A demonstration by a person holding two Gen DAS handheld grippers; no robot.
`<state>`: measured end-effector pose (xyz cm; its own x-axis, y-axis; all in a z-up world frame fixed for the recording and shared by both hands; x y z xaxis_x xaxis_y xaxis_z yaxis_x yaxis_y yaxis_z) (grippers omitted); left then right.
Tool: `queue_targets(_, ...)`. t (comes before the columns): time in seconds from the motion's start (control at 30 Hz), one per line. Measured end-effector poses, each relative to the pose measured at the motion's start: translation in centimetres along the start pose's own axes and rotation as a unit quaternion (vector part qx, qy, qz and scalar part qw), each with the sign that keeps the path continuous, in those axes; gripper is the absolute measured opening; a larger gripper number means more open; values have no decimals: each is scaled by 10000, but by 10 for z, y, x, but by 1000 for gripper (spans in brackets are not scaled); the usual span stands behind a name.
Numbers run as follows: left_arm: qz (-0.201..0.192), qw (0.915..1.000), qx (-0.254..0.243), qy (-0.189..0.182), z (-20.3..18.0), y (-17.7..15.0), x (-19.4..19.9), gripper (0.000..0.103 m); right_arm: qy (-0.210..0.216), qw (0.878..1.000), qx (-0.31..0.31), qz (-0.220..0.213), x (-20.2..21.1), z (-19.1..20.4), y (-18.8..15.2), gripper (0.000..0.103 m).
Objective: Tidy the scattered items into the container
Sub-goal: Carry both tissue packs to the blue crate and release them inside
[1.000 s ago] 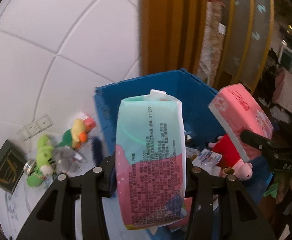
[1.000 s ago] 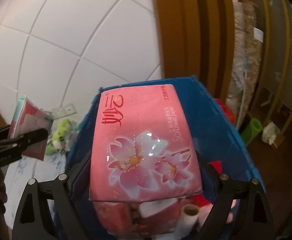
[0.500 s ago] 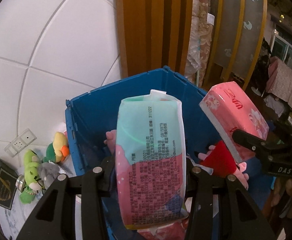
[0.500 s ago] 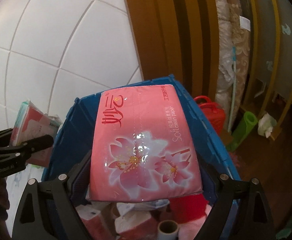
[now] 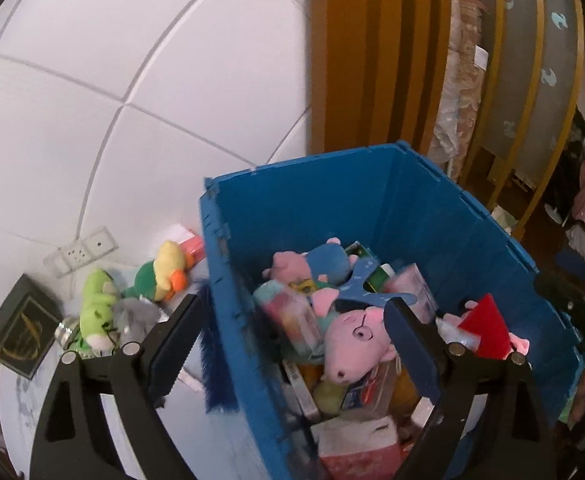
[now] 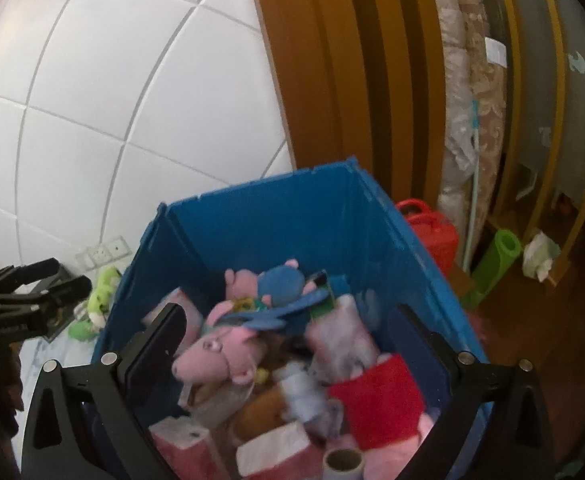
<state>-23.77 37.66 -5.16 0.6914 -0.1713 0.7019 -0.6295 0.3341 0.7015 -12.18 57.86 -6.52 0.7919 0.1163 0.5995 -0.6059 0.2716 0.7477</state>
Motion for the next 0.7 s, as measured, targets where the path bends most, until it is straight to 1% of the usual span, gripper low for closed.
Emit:
queue_targets(0.17,-36,10000,60,-29,23,-21,18,92,78,9999,140,62,12,27,-13,103)
queue_targets(0.33,-31,9995,299,1,56,-41,29,92,191,9988,433,134,17,71,-23,103)
queue_targets(0.53,1,9972,701,242,123,-67,40,92,333,9962,772,205,12,131,-28,103)
queue_targets(0.7,129,9934,1021,507,185,-93,41,92,532,9928,1030,307,-2,182,-38,103)
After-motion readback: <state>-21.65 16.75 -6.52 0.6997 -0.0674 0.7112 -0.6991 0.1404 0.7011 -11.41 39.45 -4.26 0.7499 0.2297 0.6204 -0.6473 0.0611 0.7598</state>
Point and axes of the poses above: each gripper's, at about its wrist camera, not at the fingertips, and x roughly against the way its jaws point, z to its left, y to its top, the point moved 7 cm from there along -x, roughly the way its jaws point, and after that the axes turned 9 degrees about y, right-handed, at the moved point
